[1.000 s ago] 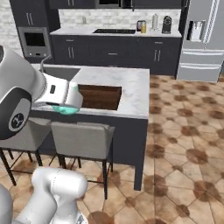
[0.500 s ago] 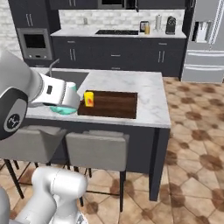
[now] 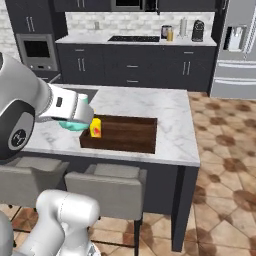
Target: There is a tray on the dining counter. Grab the cup, mug, and pitcher and place them on the tray. The pitcher may be placed next to the tray if it cannot fit the tray.
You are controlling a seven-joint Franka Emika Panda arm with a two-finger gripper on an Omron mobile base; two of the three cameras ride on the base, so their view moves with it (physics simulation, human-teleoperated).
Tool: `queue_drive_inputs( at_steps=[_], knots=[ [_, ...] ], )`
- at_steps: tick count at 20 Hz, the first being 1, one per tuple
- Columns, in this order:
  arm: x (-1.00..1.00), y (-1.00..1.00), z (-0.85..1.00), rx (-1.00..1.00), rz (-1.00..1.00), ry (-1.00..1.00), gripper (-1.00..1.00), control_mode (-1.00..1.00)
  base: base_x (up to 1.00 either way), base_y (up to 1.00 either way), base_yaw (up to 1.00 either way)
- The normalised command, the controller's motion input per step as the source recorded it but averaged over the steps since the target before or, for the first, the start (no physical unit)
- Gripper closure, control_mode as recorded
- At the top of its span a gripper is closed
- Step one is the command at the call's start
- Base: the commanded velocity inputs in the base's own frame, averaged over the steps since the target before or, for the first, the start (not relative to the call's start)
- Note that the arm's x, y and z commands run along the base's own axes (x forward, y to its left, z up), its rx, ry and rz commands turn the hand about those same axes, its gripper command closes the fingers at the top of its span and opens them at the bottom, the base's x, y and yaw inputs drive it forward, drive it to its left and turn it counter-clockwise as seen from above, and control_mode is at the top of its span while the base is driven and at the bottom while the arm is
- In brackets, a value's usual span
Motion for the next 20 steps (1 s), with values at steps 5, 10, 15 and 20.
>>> queue_drive_inputs(
  at_steps=[5, 10, 15, 20],
  knots=[
    [0.00, 0.00, 0.00, 0.00, 0.00, 0.00, 1.00, 1.00, 0.33, 0.00, 0.12],
    [0.00, 0.00, 0.00, 0.00, 0.00, 0.00, 1.00, 1.00, 0.25, 0.00, 0.15],
    [0.00, 0.00, 0.00, 0.00, 0.00, 0.00, 1.00, 1.00, 0.21, 0.00, 0.14],
    [0.00, 0.00, 0.00, 0.00, 0.00, 0.00, 1.00, 1.00, 0.06, 0.04, 0.07]
  ],
)
